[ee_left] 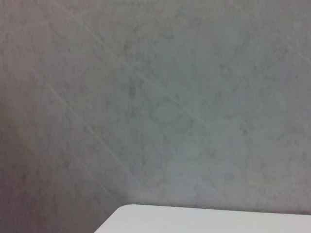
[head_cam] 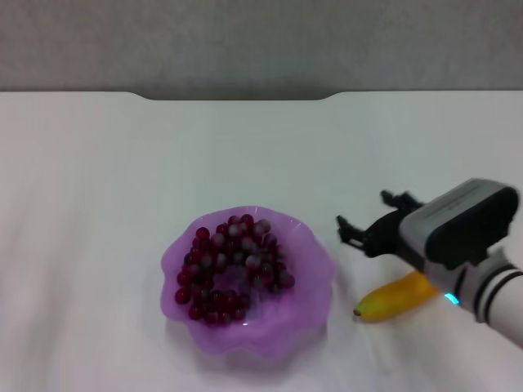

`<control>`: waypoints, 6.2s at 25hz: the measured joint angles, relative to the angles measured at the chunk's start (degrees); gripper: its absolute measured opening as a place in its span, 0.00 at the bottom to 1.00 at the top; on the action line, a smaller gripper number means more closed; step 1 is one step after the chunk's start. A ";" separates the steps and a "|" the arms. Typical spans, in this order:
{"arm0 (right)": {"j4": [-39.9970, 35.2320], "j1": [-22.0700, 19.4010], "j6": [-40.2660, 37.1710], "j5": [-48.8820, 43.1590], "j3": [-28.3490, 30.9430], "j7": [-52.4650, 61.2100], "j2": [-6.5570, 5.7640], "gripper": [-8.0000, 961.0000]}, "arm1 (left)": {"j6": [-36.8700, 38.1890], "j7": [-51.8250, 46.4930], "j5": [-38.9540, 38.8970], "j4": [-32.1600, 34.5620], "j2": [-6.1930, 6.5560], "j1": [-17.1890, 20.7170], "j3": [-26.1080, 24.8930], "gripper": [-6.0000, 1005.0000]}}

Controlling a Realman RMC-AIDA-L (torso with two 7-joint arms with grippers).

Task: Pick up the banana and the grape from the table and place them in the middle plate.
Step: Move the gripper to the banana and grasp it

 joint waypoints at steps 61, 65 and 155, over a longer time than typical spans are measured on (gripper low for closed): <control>18.06 10.93 70.31 -30.57 18.26 -34.45 0.43 0.93 | 0.50 0.14 -0.12 -0.76 0.57 -1.06 -0.45 0.88; 18.15 10.24 68.97 -29.85 17.22 -34.71 0.45 0.93 | 0.45 0.14 -0.09 -0.76 0.57 -1.06 -0.45 0.88; 8.89 1.00 62.07 -3.00 53.77 12.27 0.26 0.92 | 1.40 0.05 0.57 0.38 0.22 -1.40 0.86 0.88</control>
